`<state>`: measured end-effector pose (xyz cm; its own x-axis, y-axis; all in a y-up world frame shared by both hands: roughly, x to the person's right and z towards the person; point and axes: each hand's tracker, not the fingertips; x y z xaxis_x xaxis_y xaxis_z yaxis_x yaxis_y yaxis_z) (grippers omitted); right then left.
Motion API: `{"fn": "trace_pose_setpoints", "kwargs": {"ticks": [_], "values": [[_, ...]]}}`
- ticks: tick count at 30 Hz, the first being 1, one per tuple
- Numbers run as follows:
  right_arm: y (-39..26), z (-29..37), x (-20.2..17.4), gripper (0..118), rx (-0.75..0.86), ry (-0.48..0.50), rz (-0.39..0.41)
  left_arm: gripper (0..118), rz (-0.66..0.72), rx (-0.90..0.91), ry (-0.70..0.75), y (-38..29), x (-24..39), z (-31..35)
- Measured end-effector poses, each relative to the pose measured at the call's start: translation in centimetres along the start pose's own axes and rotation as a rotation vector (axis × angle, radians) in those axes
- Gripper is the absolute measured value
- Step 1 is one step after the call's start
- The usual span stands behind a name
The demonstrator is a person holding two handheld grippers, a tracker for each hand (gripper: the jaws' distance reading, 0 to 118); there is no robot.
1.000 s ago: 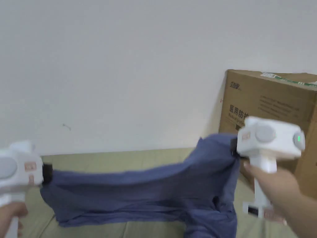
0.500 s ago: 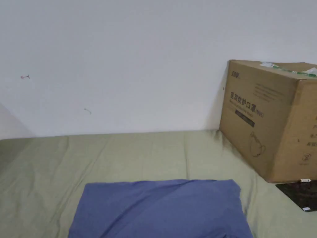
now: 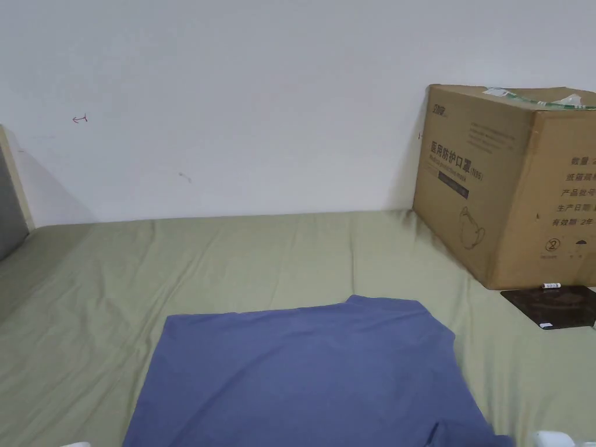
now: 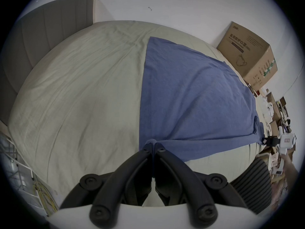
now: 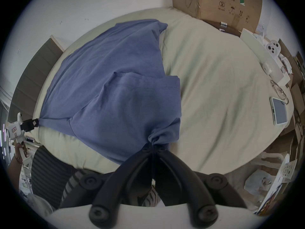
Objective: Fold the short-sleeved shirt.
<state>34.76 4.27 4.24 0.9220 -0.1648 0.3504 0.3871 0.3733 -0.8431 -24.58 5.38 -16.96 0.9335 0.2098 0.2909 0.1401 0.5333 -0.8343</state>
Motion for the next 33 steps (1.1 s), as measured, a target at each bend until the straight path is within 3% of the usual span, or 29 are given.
{"fn": "trace_pose_setpoints", "kwargs": {"ticks": [7,8,9,10,11,12,13,14,17,20,23,24,26,27,28,29,30,31,32,33], "values": [[-0.3,-0.2,0.3,0,-0.025,0.009,-0.040,0,-0.033,-0.040,-0.034,-0.9,-0.8,0.3],[-0.2,-0.4,0.2,3,-0.024,0.006,-0.047,2,-0.031,-0.038,-0.039,-0.8,-0.8,0.4],[-0.1,-0.5,0.0,16,-0.026,-0.007,-0.058,10,-0.025,-0.040,-0.051,-0.6,-0.9,0.6],[-0.1,-0.3,-0.1,38,-0.018,-0.026,-0.071,30,-0.016,-0.054,-0.059,-0.5,-0.8,0.7],[-0.1,0.0,-0.4,78,-0.007,-0.023,-0.094,62,-0.006,-0.074,-0.051,-0.5,-0.8,0.7],[0.0,0.4,-0.7,98,-0.009,-0.011,-0.124,88,0.001,-0.098,-0.063,-0.3,-0.9,1.0],[0.2,0.9,-1.0,103,0.005,0.033,-0.152,109,0.002,-0.137,-0.102,-0.1,-0.8,1.4],[0.4,1.7,-1.5,103,0.032,0.055,-0.155,115,-0.001,-0.142,-0.152,0.2,-0.7,2.0],[1.7,5.0,-4.2,103,0.118,0.067,-0.073,113,-0.046,-0.016,-0.232,1.8,1.1,6.1],[2.9,8.6,-8.1,103,0.324,0.100,0.061,113,-0.106,0.232,-0.253,2.4,5.3,11.3],[2.0,11.4,-12.3,102,0.703,0.118,0.147,113,-0.249,0.542,-0.176,1.7,9.0,13.1],[1.5,11.8,-13.5,102,0.832,0.122,0.214,112,-0.288,0.644,-0.138,1.0,10.5,13.6],[0.1,12.4,-16.2,101,1.076,-0.027,0.226,108,-0.350,0.831,-0.041,-0.4,12.7,13.7],[-0.5,12.8,-17.9,94,1.122,-0.109,0.218,102,-0.377,0.894,-0.025,-1.1,13.6,14.0],[-0.6,13.1,-18.7,71,1.108,-0.128,0.218,88,-0.375,0.925,-0.027,-1.5,14.4,14.4],[-0.9,13.5,-19.2,17,1.105,-0.112,0.217,48,-0.365,0.935,-0.041,-1.8,14.9,14.8],[-1.4,13.8,-19.7,17,1.127,-0.099,0.191,48,-0.335,0.937,-0.051,-2.0,14.9,14.9],[-1.4,13.8,-20.2,5,1.148,-0.090,0.136,36,-0.284,0.936,-0.042,-2.0,15.3,15.2],[-1.5,13.8,-20.1,0,1.144,-0.079,0.082,11,-0.244,0.929,-0.015,-1.9,15.7,15.3],[-1.5,13.7,-19.8,0,1.142,-0.030,0.037,0,-0.211,0.939,0.035,-2.0,16.0,15.3]]}}
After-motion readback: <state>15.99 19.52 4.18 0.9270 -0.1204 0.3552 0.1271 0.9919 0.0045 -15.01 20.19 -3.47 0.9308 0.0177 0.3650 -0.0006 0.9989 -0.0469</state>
